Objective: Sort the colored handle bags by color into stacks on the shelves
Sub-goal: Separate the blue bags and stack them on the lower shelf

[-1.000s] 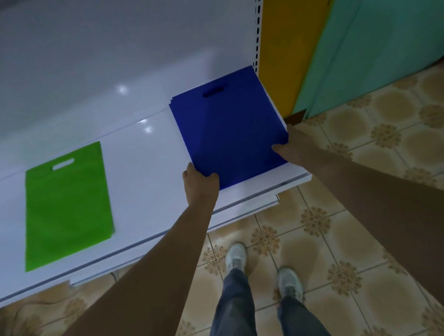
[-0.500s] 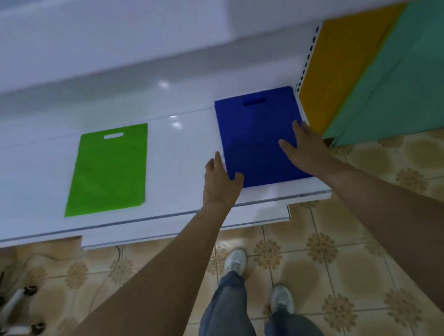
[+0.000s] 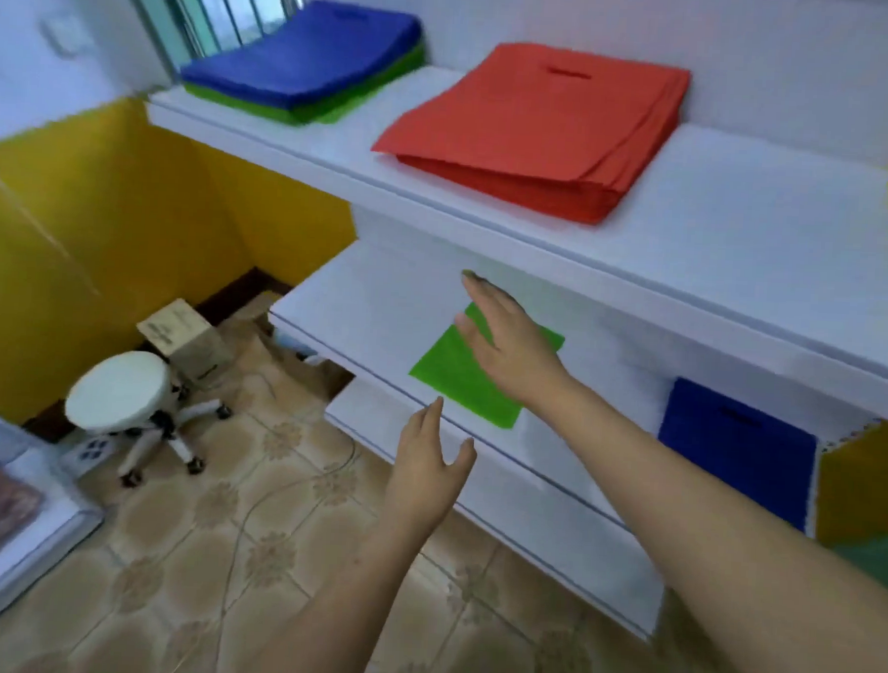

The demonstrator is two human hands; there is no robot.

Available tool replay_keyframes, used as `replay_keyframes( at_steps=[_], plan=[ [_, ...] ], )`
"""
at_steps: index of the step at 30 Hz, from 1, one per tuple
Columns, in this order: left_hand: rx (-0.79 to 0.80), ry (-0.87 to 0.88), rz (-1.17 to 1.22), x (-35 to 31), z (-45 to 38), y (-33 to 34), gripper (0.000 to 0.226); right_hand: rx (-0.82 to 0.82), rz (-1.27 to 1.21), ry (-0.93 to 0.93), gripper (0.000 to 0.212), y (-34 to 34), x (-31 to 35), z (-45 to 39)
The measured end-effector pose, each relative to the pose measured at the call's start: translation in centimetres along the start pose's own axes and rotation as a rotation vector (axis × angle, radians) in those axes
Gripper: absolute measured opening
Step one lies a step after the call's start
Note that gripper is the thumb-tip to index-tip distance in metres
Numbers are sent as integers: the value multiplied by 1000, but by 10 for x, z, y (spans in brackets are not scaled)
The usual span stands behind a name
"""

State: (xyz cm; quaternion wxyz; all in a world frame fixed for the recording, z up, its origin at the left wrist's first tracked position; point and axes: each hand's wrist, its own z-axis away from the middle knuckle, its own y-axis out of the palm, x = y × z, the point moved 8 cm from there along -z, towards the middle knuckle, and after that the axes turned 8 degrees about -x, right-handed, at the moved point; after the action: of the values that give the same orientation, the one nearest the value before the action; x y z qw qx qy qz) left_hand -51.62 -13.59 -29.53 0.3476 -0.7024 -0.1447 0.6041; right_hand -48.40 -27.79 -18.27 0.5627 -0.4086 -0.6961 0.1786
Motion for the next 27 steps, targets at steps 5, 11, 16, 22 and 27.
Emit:
replay_keyframes(
  at_steps=[5,11,16,22,27],
  plan=[
    [-171,34,28,24,-48,-128,68,-44,3,-253,53,29,136,-70],
    [-352,120,25,46,-115,-241,64,-327,79,-324,50,28,197,-166],
    [-416,182,-3,33,-180,-303,62,-390,108,-63,59,21,178,-244],
    [-491,262,9,-4,-304,-350,58,-381,231,176,68,16,139,-357],
    [-452,248,-54,-14,-405,-363,64,-179,404,361,80,27,91,-447]
  ],
)
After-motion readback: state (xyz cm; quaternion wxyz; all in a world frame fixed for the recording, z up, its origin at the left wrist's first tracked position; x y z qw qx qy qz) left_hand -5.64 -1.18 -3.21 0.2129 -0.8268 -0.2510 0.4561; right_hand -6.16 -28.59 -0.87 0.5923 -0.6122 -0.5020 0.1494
